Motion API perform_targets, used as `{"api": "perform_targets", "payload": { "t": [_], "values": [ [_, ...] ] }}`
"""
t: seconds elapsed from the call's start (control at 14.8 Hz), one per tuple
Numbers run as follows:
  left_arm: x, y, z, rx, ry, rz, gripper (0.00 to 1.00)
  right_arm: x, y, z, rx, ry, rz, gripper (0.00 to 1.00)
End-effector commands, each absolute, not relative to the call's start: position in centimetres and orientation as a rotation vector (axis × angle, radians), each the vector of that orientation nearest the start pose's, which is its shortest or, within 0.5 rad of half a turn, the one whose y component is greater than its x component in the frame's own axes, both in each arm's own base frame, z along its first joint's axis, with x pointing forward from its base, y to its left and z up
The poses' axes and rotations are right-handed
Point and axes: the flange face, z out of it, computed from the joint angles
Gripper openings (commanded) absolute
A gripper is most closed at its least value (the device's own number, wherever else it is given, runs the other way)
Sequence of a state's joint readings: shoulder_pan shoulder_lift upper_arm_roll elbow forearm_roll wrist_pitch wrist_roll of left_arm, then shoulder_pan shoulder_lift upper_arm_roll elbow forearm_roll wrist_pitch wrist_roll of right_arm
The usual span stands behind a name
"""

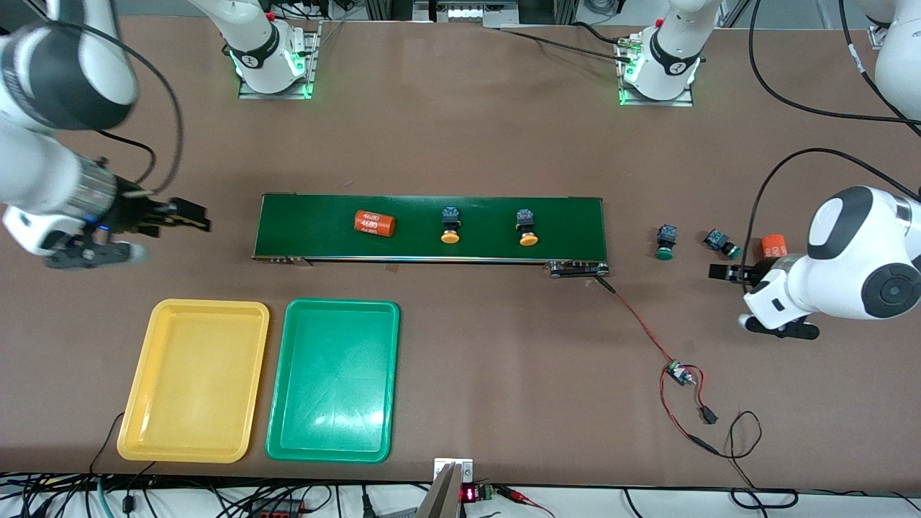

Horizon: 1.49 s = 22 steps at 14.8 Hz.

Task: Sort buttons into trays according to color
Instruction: 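Withdraw the left gripper while the right gripper reaches the belt, then grasp a yellow button with the right gripper while the left grasps a cylinder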

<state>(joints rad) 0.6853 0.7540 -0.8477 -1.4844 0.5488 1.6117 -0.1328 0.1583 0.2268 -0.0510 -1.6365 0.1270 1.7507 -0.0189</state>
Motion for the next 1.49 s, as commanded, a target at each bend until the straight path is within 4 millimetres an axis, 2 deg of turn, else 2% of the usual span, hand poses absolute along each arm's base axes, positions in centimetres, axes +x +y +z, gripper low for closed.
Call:
{"api": "perform_targets", "payload": {
  "t": [0.0,0.2,0.27,0.41,0.54,0.61,0.68,0.75,0.88,1.08,1.15,1.22,1.35,1.42],
  "values": [
    [66.1,7.4,32.2,-2.993,0.174,0.495,1.00,61.7,12.7,45.8,-3.032,-0.164,0.185,1.00],
    [65.1,13.4,29.2,-2.953,0.007,0.499,1.00,61.1,18.4,43.8,-3.032,-0.163,0.209,1.00],
    [64.4,14.5,28.4,-2.940,-0.009,0.475,1.00,60.5,21.0,43.5,-3.035,-0.163,0.202,1.00],
    [62.4,15.6,26.9,-2.913,-0.013,0.400,1.00,59.9,23.9,42.7,-3.047,-0.050,0.195,1.00],
    [60.2,15.8,25.8,-2.902,0.000,0.317,1.00,58.2,28.9,41.6,-3.057,-0.071,0.202,1.00],
    [59.2,15.5,25.1,-2.903,0.010,0.289,1.00,57.4,30.9,41.1,-3.060,-0.100,0.195,1.00],
    [58.6,16.2,24.3,-2.898,-0.001,0.281,1.00,56.9,32.5,40.1,-3.063,-0.130,0.198,1.00],
    [57.5,16.9,23.1,-2.893,-0.016,0.303,1.00,56.4,33.8,39.2,-3.065,-0.161,0.197,1.00],
    [56.2,16.9,21.7,-2.908,-0.031,0.330,1.00,56.0,35.4,37.1,-3.070,-0.193,0.204,1.00],
    [54.7,17.3,19.1,-2.927,-0.046,0.379,1.00,53.9,38.9,34.4,-3.092,-0.296,0.248,1.00],
    [54.4,18.0,17.9,-2.938,-0.061,0.380,1.00,53.7,39.2,33.8,-3.094,-0.302,0.261,1.00],
    [54.1,18.6,16.8,-2.946,-0.076,0.385,0.94,53.7,39.2,33.4,-3.092,-0.297,0.273,1.00],
    [54.3,18.7,16.7,-2.949,-0.067,0.374,0.53,53.7,39.2,32.7,-3.093,-0.288,0.288,1.00],
    [54.4,18.7,17.0,-2.950,-0.052,0.372,0.40,53.6,39.2,32.2,-3.097,-0.290,0.301,1.00]
  ]
}}
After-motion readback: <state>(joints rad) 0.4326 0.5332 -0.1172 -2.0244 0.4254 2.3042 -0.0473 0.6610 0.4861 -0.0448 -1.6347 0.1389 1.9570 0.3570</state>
